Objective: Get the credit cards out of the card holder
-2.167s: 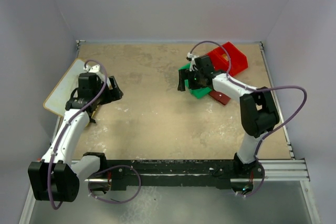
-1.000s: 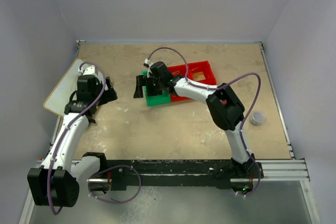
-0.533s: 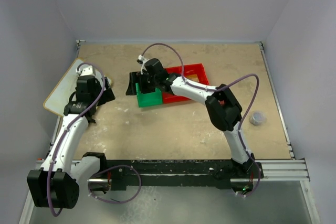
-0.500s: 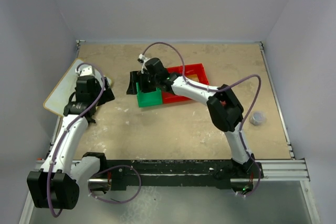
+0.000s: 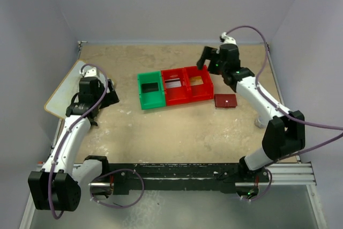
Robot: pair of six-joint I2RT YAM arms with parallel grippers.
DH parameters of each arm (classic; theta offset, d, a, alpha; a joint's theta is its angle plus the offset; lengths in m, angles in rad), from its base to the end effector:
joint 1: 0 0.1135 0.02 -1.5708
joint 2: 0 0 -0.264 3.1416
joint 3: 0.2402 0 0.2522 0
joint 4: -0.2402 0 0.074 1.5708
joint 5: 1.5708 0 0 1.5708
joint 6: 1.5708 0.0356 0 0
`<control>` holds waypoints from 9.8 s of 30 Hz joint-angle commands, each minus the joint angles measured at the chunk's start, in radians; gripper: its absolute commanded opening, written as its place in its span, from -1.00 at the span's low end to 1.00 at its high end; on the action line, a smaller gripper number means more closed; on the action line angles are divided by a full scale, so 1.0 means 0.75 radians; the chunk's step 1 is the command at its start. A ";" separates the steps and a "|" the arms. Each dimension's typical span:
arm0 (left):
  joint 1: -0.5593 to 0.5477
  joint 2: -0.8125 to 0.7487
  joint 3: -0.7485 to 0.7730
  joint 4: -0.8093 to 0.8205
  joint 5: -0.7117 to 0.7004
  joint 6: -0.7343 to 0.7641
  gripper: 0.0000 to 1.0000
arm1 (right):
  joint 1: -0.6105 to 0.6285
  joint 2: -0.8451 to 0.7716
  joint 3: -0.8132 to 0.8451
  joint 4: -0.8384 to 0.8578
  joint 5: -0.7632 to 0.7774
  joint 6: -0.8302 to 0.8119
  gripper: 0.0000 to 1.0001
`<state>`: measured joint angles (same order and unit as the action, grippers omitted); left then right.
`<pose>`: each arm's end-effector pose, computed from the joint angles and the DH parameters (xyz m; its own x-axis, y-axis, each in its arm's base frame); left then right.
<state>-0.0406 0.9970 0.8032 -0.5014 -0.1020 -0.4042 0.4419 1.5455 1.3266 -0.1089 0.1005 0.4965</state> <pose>0.2126 -0.0050 0.2768 -0.5736 -0.3683 -0.7317 -0.2864 0.9270 -0.2420 0.3351 0.1546 0.3476 -0.4177 0.3267 -0.8478 -0.1600 0.8921 0.4226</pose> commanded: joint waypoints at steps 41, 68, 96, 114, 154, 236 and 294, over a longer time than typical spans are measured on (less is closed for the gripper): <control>0.001 0.037 0.014 0.049 0.051 0.019 0.63 | -0.495 0.308 -0.087 -0.303 0.218 -0.046 0.97; 0.001 0.046 0.014 0.060 0.067 0.022 0.63 | 0.136 0.068 -0.746 -0.176 0.025 0.426 0.27; -0.689 0.229 -0.020 0.448 0.306 -0.194 0.56 | 0.458 -0.442 -1.013 -0.095 -0.015 0.967 0.45; -0.958 0.695 0.006 0.701 0.271 -0.305 0.34 | 0.235 -0.266 -0.987 0.242 -0.232 0.526 0.09; -1.027 0.681 -0.322 0.837 0.223 -0.484 -0.24 | 0.480 -0.025 -0.493 -0.303 0.054 0.567 0.16; -1.034 0.725 -0.332 0.767 0.076 -0.511 -1.00 | 0.620 0.262 -0.185 -0.577 0.218 0.661 0.03; -1.034 0.666 -0.308 0.677 -0.030 -0.507 -1.00 | 0.485 -0.067 -0.632 -0.312 -0.026 0.461 -0.28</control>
<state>-0.8257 1.4914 0.5728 0.1463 -0.0605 -0.8574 0.8093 1.4841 0.8463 -0.3912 0.1123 0.8722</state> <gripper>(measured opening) 0.170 0.380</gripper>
